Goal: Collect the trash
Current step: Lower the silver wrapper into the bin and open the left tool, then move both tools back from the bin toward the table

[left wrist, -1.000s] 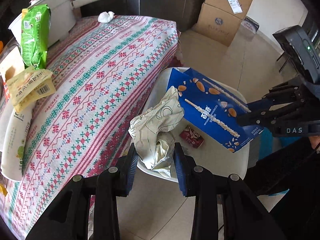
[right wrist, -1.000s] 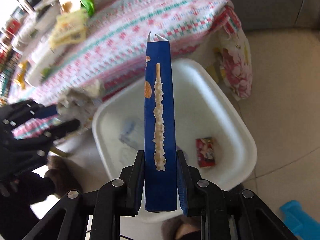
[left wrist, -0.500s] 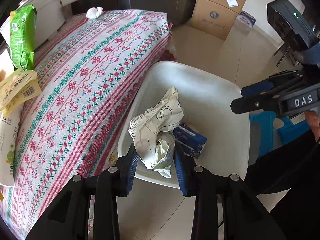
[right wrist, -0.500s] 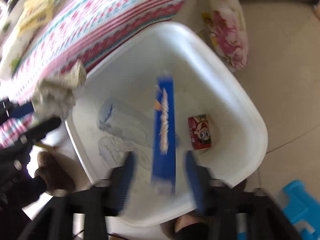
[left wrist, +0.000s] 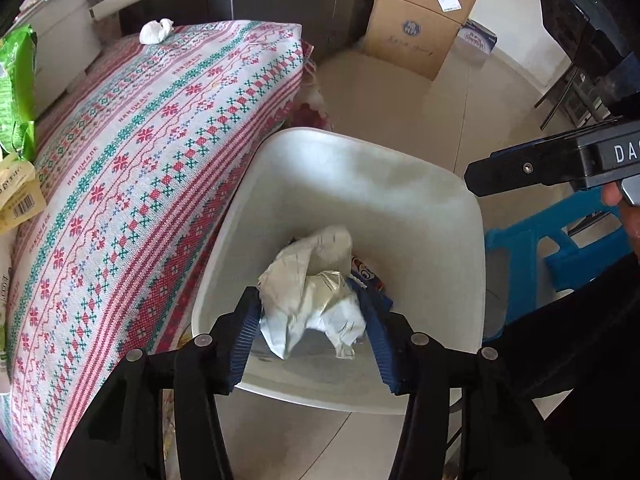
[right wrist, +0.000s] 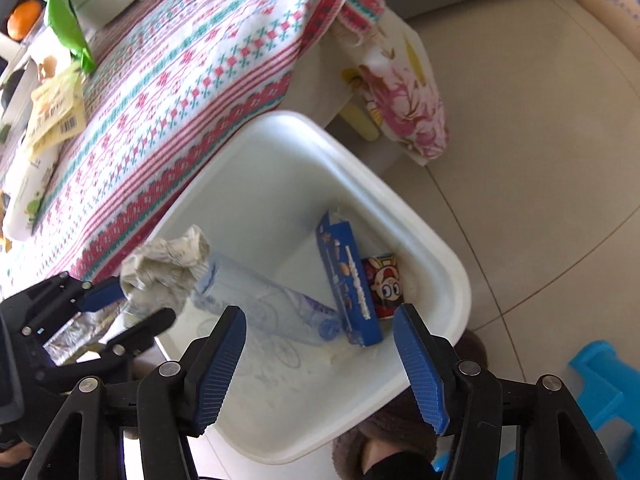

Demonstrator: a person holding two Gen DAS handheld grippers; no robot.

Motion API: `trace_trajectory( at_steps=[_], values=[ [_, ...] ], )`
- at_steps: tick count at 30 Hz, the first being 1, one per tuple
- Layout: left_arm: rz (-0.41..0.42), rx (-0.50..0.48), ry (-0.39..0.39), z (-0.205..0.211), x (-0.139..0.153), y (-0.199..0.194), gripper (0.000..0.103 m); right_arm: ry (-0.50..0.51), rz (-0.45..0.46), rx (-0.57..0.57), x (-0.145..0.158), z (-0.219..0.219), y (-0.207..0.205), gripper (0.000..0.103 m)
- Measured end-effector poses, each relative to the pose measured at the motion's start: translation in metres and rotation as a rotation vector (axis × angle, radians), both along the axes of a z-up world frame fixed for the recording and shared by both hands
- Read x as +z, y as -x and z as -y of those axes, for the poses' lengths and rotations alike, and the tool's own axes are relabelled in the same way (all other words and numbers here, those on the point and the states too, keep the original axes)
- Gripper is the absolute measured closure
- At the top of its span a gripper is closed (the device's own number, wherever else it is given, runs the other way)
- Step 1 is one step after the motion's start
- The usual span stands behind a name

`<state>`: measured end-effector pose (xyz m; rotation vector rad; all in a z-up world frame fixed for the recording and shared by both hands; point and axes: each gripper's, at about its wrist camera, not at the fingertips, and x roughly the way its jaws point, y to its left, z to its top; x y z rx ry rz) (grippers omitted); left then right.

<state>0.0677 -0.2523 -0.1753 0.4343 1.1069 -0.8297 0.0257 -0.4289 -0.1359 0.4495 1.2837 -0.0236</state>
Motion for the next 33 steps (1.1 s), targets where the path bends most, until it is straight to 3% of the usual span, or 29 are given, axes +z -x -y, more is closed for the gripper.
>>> trace_trajectory(
  at_steps=[11,18,26,33],
  values=[
    [0.052,0.065,-0.024,-0.023,0.016,-0.003,0.032,0.019,0.016,-0.030,0.007,0.007,0.000,0.033],
    [0.074,0.139,0.006,-0.057,0.038,-0.009,0.030,0.047,0.037,-0.017,0.016,-0.003,-0.004,0.031],
    [0.103,0.255,0.028,-0.117,0.065,-0.026,0.029,0.102,0.078,0.008,0.031,-0.024,-0.014,0.029],
    [0.145,0.379,-0.007,-0.185,0.083,-0.057,0.029,0.115,0.120,0.058,0.045,-0.057,-0.033,0.025]
  ],
)
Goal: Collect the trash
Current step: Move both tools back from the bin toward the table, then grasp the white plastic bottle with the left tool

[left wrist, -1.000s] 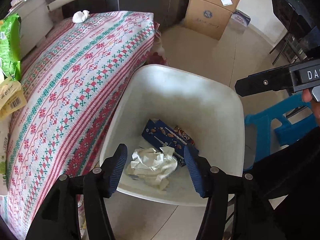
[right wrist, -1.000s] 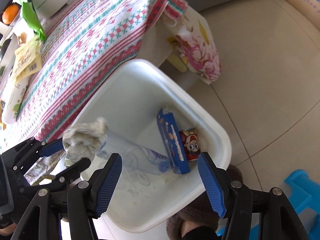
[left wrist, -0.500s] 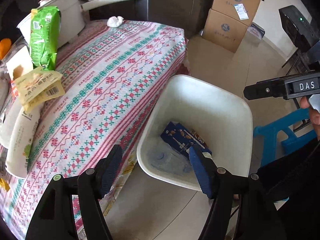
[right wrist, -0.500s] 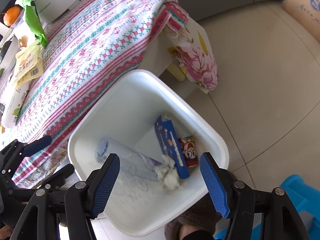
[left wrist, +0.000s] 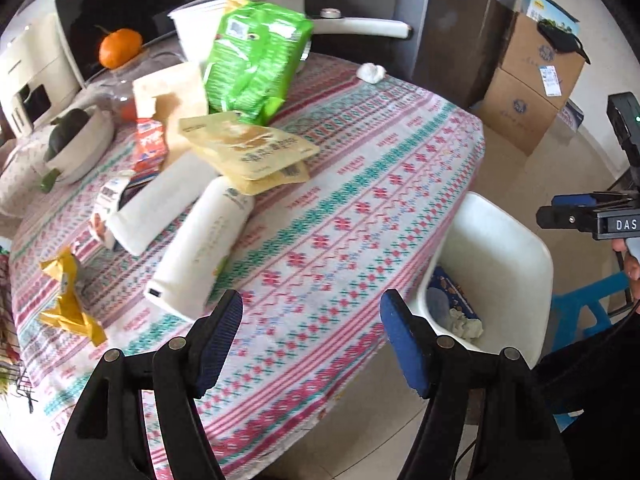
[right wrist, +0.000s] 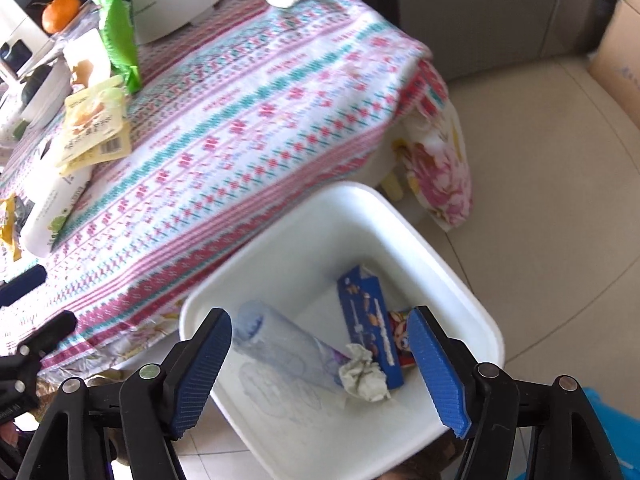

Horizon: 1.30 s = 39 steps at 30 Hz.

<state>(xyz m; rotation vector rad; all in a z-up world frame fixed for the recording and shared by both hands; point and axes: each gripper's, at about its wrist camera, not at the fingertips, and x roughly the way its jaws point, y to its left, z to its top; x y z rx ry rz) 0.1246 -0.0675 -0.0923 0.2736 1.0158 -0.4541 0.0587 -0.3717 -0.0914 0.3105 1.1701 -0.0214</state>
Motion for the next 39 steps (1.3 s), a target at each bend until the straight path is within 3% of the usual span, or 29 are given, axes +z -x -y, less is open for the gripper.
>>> trace_trajectory(
  at_steps=[6,10,14,21,23,26,33,39],
  values=[
    [0.007,0.053,-0.022,-0.045,0.000,-0.037,0.029,0.013,0.030,0.046,0.012,-0.035,-0.022,0.024],
    [-0.039,0.065,0.055,-0.060,-0.010,-0.067,0.029,0.041,0.040,0.090,0.016,-0.061,-0.043,0.023],
    [-0.078,0.034,0.072,-0.050,-0.018,-0.091,0.029,0.079,0.046,0.140,0.019,-0.089,-0.064,0.023],
    [-0.123,-0.001,-0.046,-0.021,-0.043,-0.111,0.031,0.084,0.061,0.174,0.025,-0.117,-0.092,0.023],
    [-0.119,0.023,-0.060,-0.020,-0.048,-0.114,0.033,0.077,0.059,0.166,0.025,-0.119,-0.098,0.022],
    [-0.143,0.047,-0.053,-0.023,-0.053,-0.117,0.048,0.061,0.052,0.147,0.025,-0.119,-0.105,0.022],
    [-0.185,0.100,0.011,-0.042,-0.044,-0.106,0.049,0.050,0.049,0.106,0.025,-0.117,-0.111,0.022],
    [-0.144,0.114,0.027,-0.066,-0.022,-0.078,0.050,0.041,0.054,0.092,0.024,-0.123,-0.115,0.022]
  ],
)
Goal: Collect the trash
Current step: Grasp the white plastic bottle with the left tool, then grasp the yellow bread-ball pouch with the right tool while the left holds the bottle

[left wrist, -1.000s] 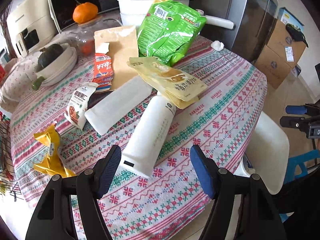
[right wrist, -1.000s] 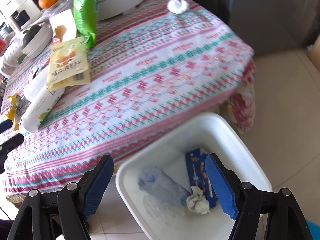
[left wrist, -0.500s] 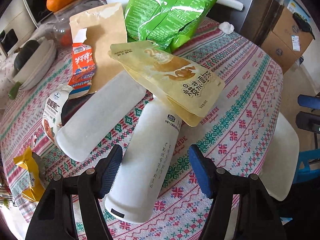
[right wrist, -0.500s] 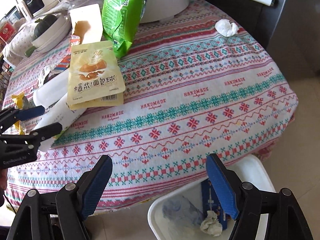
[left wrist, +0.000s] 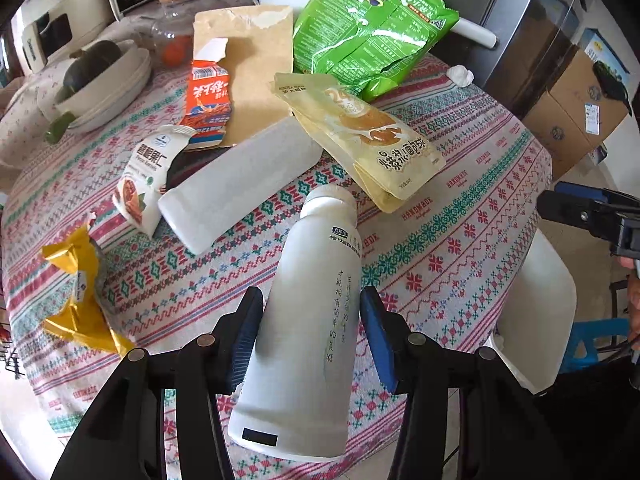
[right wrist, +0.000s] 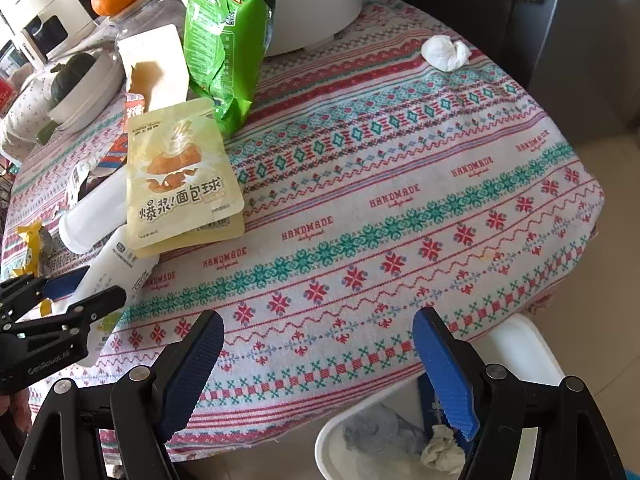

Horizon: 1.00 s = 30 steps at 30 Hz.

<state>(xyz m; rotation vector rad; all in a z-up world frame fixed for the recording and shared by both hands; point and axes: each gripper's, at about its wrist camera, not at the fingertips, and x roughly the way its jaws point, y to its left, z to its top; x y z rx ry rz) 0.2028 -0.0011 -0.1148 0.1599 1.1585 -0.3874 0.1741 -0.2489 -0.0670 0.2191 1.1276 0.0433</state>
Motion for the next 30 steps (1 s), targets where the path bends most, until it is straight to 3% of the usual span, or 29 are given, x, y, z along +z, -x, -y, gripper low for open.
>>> trace_trajectory(
  at_steps=[8,16,19,26,30],
  values=[
    [0.068,0.028,0.041,-0.036,0.029,0.031,0.055,-0.021,0.041,0.093,0.000,-0.035,-0.020,0.021],
    [-0.089,0.005,-0.003,-0.042,-0.010,0.028,0.060,-0.128,0.096,0.171,-0.003,-0.064,-0.061,0.015],
    [-0.095,0.007,0.004,-0.042,-0.011,0.026,0.060,-0.148,0.093,0.207,-0.009,-0.079,-0.077,0.013],
    [-0.168,0.018,0.038,-0.039,-0.023,0.017,0.051,-0.039,0.033,0.281,-0.040,-0.108,-0.100,0.013],
    [-0.180,0.012,0.032,-0.032,-0.028,0.015,0.051,0.010,0.025,0.284,-0.053,-0.112,-0.111,0.012]
  ],
)
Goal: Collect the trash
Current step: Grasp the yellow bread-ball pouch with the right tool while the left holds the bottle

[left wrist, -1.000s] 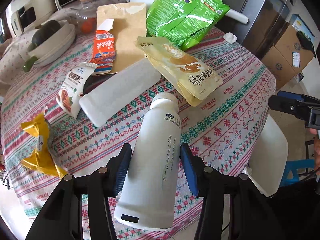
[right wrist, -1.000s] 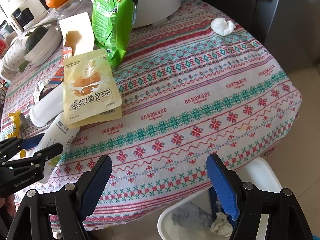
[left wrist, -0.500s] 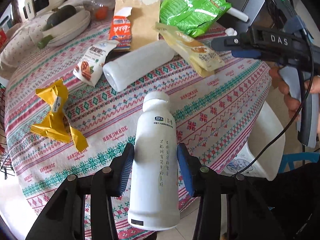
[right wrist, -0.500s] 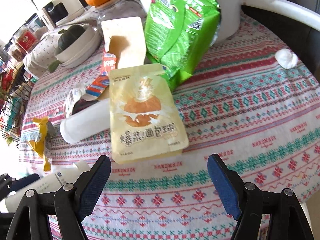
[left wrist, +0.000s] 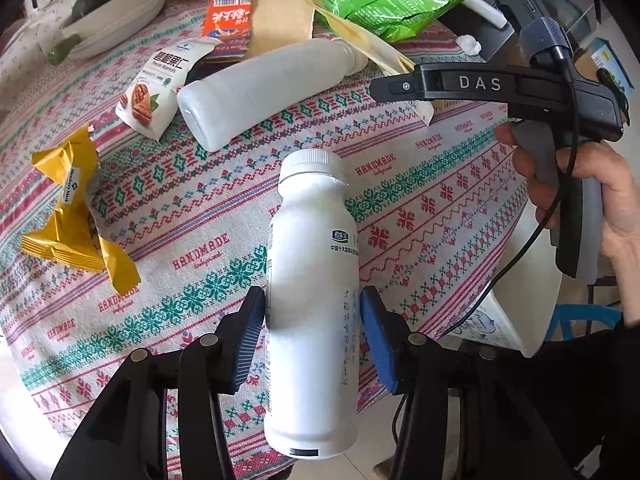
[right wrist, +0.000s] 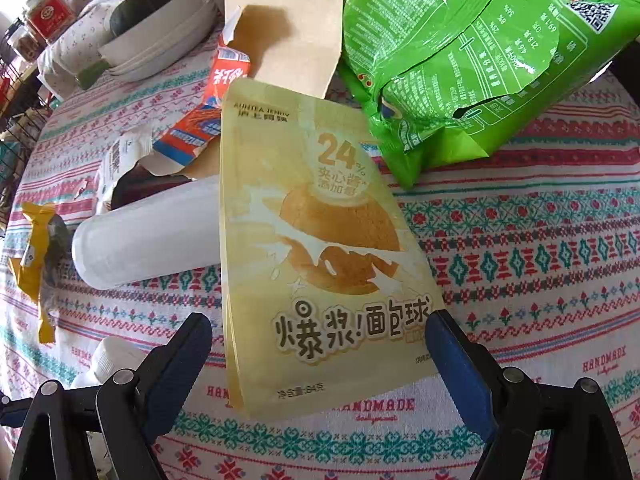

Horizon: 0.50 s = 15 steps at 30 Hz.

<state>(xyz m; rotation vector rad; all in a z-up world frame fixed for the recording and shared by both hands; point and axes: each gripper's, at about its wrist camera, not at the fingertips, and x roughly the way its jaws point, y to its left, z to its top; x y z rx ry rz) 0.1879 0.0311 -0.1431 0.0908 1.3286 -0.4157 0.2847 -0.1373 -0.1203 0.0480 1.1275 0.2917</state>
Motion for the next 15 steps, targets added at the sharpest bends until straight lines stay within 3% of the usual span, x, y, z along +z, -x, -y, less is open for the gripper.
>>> trace_trajectory(
  at_steps=[2,6,8,10,13,15],
  values=[
    [0.000,-0.004,-0.004,0.003,-0.001,0.000,0.051,0.014,0.009,-0.007,-0.003,0.000,-0.003,0.012],
    [-0.048,-0.015,-0.026,0.008,-0.017,-0.001,0.051,-0.046,0.015,-0.023,-0.002,0.010,-0.004,0.023],
    [-0.037,-0.028,-0.052,0.011,-0.021,0.001,0.051,-0.069,0.035,-0.018,0.007,0.014,0.001,0.038],
    [-0.042,-0.009,-0.046,0.011,-0.022,0.001,0.051,-0.106,0.049,0.005,0.017,0.016,0.006,0.067],
    [-0.030,0.009,-0.036,0.009,-0.021,0.002,0.051,-0.084,0.075,0.014,0.029,0.018,0.017,0.089],
    [-0.007,0.021,-0.025,0.005,-0.015,0.004,0.051,-0.057,0.089,0.015,0.033,0.022,0.024,0.094]
  ],
)
